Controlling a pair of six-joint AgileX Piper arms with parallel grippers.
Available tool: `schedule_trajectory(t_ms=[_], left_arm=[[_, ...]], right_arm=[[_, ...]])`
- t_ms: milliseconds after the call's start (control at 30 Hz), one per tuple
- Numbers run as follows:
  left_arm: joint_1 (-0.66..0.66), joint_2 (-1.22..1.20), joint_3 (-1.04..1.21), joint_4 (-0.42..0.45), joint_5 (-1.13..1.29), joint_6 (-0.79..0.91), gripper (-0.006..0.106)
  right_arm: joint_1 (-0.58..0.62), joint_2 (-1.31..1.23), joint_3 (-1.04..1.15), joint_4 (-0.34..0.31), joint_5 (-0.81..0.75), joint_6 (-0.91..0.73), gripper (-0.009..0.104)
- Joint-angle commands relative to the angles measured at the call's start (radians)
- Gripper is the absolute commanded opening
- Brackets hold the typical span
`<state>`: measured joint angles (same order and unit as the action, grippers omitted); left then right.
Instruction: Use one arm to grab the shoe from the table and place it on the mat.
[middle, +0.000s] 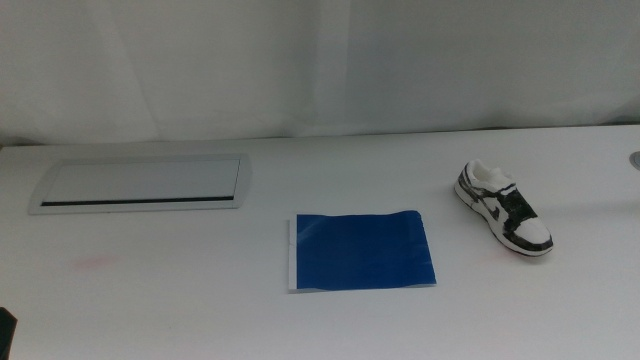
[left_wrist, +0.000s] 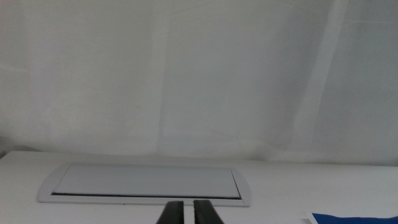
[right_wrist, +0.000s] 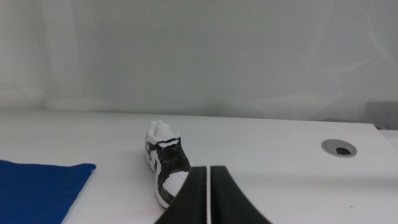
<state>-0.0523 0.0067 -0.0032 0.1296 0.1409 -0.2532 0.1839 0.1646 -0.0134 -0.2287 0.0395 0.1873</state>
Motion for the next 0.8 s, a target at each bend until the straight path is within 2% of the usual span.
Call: schedule_trajectory(t_ms=[0, 267, 367, 433, 533, 567, 600, 633, 767], left_arm=[[0.002, -0.040, 0.040, -0.006, -0.002, -0.001, -0.003], [0.002, -0.040, 0.040, -0.006, -0.002, -0.001, -0.003], [0.002, -0.040, 0.040, -0.006, -0.002, -0.001, -0.003], [0.002, -0.040, 0.040, -0.006, -0.002, -0.001, -0.003], [0.002, -0.040, 0.040, -0.006, -0.002, -0.001, -0.003], [0.002, -0.040, 0.040, -0.006, -0.002, -0.001, -0.003], [0.002, -0.040, 0.040, -0.006, -0.002, -0.001, -0.003], [0.002, -0.040, 0.040, -0.006, -0.002, -0.001, -0.003], [0.002, -0.040, 0.040, -0.006, -0.002, -0.001, -0.003]], right_arm=[[-0.005, -0.001, 0.007, 0.007, -0.016, -0.004, -0.002], [-0.005, -0.001, 0.007, 0.005, 0.006, -0.004, -0.002], [-0.005, -0.001, 0.007, 0.005, -0.023, -0.004, 0.004], [-0.005, -0.001, 0.007, 0.013, -0.023, -0.004, 0.016], [-0.005, -0.001, 0.007, 0.041, -0.028, -0.004, 0.051], [-0.005, -0.001, 0.007, 0.051, -0.030, -0.001, 0.083], [-0.005, -0.001, 0.007, 0.065, -0.031, -0.001, 0.095], [-0.005, -0.001, 0.007, 0.071, -0.031, -0.003, 0.103], [-0.005, -0.001, 0.007, 0.090, -0.045, -0.003, 0.103]])
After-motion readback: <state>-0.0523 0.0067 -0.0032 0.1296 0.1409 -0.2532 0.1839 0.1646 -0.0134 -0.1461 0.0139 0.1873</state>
